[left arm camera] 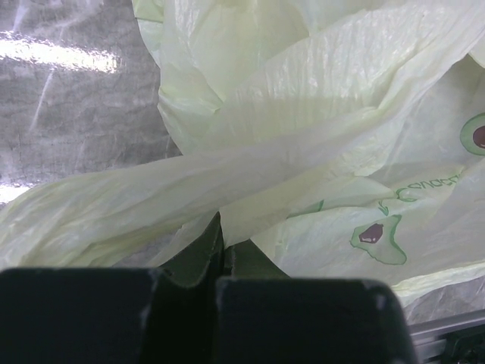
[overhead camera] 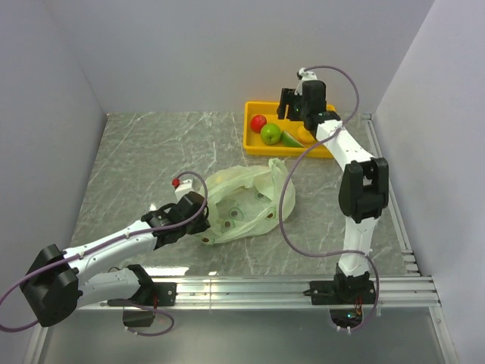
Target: Untie the knot of the plastic bag and take out the fruit
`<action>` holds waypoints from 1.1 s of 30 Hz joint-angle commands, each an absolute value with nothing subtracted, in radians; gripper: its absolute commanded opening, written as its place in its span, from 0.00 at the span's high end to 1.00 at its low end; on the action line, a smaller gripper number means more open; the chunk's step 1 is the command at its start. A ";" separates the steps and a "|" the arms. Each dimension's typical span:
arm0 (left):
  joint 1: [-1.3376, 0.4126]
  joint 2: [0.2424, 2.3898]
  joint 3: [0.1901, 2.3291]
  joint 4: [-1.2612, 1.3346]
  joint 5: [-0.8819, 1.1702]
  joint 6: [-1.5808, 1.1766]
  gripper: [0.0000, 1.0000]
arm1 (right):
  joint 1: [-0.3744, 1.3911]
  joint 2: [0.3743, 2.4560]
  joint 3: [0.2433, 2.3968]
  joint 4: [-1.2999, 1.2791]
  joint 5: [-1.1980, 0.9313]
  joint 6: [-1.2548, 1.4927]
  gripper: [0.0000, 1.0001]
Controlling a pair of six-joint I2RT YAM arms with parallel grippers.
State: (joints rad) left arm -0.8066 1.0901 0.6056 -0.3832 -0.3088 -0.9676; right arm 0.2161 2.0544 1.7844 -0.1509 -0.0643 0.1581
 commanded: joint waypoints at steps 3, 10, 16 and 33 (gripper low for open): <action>-0.810 1.074 0.597 -0.342 -0.347 -0.982 0.99 | 0.333 1.786 1.712 -0.315 -0.293 0.026 0.25; -0.810 1.075 0.569 -0.307 -0.360 -0.966 0.99 | 0.575 1.687 1.655 -0.590 -0.276 -0.265 0.20; -0.811 1.055 0.554 -0.290 -0.350 -0.962 0.99 | 0.659 1.684 1.536 -0.669 -0.169 -0.336 0.18; -0.811 1.012 0.529 -0.295 -0.350 -0.997 0.99 | 0.723 1.873 1.555 -0.656 0.130 -0.471 0.17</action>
State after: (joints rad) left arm -0.8066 1.0370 0.5426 -0.3260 -0.3382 -0.9714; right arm 0.7219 1.8164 1.5131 -0.6682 0.0837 -0.4305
